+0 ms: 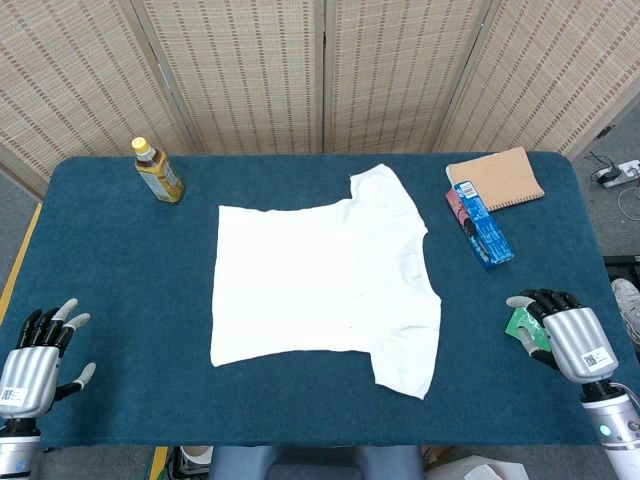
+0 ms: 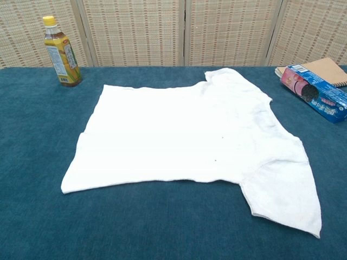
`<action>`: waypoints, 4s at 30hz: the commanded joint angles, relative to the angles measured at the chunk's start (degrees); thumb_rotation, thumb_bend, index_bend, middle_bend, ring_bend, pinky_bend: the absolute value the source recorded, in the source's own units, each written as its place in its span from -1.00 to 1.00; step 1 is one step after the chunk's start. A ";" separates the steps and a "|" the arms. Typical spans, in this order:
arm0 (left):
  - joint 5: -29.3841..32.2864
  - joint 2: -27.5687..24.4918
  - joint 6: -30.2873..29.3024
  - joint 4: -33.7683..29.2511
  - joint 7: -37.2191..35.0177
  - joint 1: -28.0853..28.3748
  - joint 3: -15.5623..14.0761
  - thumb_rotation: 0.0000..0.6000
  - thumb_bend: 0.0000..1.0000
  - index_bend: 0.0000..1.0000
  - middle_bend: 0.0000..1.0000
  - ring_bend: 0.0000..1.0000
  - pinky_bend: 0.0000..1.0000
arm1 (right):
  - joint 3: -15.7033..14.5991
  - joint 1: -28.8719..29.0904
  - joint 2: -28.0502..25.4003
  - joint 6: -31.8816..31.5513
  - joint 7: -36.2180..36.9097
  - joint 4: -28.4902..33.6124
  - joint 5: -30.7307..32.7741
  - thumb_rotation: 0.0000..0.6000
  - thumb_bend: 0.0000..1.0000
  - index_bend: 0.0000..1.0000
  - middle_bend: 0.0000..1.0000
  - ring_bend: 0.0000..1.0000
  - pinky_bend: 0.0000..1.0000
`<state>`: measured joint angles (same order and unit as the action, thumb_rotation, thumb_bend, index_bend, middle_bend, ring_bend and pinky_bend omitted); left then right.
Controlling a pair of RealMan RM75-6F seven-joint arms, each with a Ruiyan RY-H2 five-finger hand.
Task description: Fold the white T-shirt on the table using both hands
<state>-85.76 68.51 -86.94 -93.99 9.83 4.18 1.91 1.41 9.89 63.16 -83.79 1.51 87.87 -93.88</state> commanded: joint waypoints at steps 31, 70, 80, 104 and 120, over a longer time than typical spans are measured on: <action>-2.74 0.39 1.69 1.53 -1.92 1.94 0.03 1.00 -0.46 -0.48 -0.83 -0.81 -1.00 | -2.16 5.84 0.98 5.08 -1.35 -1.21 -7.32 1.00 -0.41 -0.31 -0.35 -0.42 -0.34; -9.01 21.81 18.55 19.92 -3.64 17.28 -2.76 1.00 -0.51 -0.40 -0.78 -0.68 -0.85 | -1.25 4.28 -0.20 2.03 -2.79 0.10 -4.14 1.00 -0.42 -0.31 -0.35 -0.42 -0.34; -7.96 23.53 19.47 20.17 -2.61 18.17 -3.32 1.00 -0.51 -0.40 -0.78 -0.68 -0.85 | -1.47 3.91 -0.24 1.59 -2.12 -0.40 -4.08 1.00 -0.42 -0.31 -0.35 -0.43 -0.34; -5.78 26.20 17.67 23.54 -2.90 19.21 -2.29 1.00 -0.51 -0.28 -0.70 -0.62 -0.82 | -1.56 3.94 0.36 1.87 -1.25 -1.44 -3.76 1.00 -0.42 -0.31 -0.35 -0.42 -0.33; -7.12 28.29 15.87 27.97 -7.43 20.22 -2.71 1.00 -0.16 0.03 -0.62 -0.55 -0.79 | -1.53 3.76 0.42 1.95 -0.87 -1.86 -3.14 1.00 -0.42 -0.31 -0.35 -0.42 -0.33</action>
<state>-92.81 96.70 -70.89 -66.13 2.61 24.35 -0.77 -0.11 13.65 63.58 -81.83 0.64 86.01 -97.00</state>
